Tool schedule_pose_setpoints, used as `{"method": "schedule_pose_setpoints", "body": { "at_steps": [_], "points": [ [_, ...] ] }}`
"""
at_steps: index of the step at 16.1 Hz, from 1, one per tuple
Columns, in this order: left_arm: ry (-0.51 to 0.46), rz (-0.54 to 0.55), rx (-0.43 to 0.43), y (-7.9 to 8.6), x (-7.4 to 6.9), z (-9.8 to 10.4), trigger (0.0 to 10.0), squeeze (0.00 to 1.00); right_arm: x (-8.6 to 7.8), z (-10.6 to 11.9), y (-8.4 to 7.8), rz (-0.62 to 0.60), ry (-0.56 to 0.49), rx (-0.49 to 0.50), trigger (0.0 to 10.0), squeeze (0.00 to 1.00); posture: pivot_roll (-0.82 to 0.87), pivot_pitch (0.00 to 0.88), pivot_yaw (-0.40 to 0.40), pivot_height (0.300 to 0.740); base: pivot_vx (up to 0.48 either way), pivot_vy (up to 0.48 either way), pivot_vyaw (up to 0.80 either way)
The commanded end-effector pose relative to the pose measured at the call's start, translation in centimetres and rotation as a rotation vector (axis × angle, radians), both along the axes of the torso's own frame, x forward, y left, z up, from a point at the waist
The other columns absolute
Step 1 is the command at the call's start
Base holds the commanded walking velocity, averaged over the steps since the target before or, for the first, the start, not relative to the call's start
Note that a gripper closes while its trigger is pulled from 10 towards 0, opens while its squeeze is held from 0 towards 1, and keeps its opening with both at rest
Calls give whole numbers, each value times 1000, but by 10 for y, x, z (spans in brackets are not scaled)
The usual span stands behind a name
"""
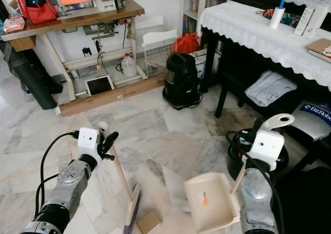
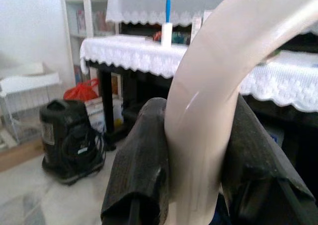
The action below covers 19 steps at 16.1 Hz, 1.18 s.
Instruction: Sweep floor
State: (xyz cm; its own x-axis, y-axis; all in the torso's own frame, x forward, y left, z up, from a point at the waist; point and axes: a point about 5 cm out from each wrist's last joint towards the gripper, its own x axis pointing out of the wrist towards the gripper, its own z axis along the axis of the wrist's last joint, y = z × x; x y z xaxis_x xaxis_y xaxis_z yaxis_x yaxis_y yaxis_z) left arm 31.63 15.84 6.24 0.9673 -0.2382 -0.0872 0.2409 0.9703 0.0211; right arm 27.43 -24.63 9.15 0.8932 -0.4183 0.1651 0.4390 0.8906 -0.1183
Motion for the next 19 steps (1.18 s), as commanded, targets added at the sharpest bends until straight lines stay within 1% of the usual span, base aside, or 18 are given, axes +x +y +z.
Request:
{"method": "schedule_pose_setpoints", "body": {
  "at_steps": [1,5,7,9,12,14,19],
  "points": [
    [-8,4,6,3,2,3,10000,0,2,-1,4,22,0,10,10000,0,-107,0,36,740,0,0,0],
    [1,4,12,4,0,0,10000,0,0,-9,5,31,33,14,10000,0,-105,0,38,740,0,0,0],
    [3,2,14,4,1,0,10000,0,2,-11,10,60,37,21,10000,0,-105,0,39,740,0,0,0],
    [0,2,16,4,1,1,10000,0,4,-14,19,99,43,35,10000,0,-103,0,43,740,0,0,0],
    [-3,3,20,6,1,1,10000,0,2,-22,22,104,65,45,10000,0,-96,0,44,740,0,0,0],
    [-3,9,27,9,0,1,10000,0,0,-31,24,111,96,52,10000,0,-94,0,45,740,0,0,0],
    [0,42,51,18,-1,1,10000,0,-2,-42,26,105,134,54,10000,0,-87,0,43,740,0,0,0]
  ]
}}
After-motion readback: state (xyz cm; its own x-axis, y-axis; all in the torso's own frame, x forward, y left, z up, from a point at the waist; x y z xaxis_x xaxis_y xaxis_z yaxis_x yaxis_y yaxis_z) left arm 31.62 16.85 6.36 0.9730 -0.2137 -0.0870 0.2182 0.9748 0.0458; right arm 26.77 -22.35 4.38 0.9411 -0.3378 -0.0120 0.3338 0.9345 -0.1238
